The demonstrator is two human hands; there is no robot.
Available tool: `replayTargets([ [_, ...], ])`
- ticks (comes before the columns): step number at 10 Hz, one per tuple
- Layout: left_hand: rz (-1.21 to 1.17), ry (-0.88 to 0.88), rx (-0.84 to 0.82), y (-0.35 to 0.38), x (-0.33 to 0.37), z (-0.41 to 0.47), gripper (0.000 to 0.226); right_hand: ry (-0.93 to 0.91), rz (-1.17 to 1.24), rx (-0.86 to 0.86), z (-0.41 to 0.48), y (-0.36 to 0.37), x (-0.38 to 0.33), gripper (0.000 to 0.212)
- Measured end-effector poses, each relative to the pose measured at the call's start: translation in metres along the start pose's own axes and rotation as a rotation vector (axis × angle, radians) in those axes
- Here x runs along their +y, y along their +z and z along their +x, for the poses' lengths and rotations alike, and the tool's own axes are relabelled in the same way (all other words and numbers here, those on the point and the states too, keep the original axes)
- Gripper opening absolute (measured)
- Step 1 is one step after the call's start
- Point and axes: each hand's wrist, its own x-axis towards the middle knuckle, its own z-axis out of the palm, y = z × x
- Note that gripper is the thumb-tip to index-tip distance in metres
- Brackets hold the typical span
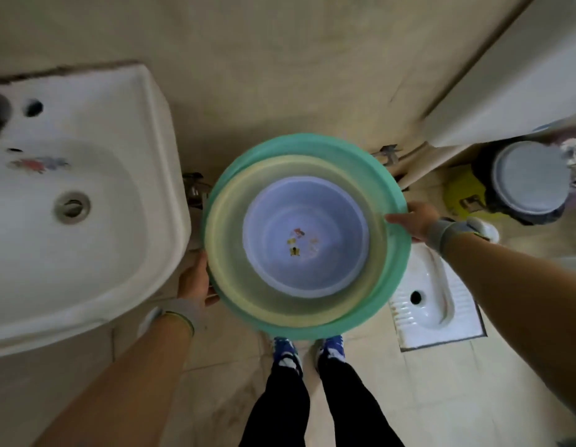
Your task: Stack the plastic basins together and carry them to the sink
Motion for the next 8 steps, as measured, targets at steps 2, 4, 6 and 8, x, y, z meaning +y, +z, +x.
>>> replayTargets([
  [2, -0.034, 0.070, 0.117, 0.003, 0.005, 0.028, 0.058, -0.054, 0.008, -0.069, 0.043, 0.031, -0.028, 0.041],
  [4, -0.083, 0.154, 0.195, 0.011, 0.001, 0.039, 0.050, -0.114, -0.050, -0.034, 0.065, 0.046, -0.040, 0.042],
  [6, -0.024, 0.209, 0.314, 0.014, -0.002, 0.042, 0.072, -0.197, -0.417, 0.082, 0.068, 0.048, -0.041, 0.049],
  [8, 0.063, 0.174, 0.379, 0.025, 0.001, 0.039, 0.071, -0.448, -0.482, 0.247, 0.041, 0.037, -0.051, 0.060],
])
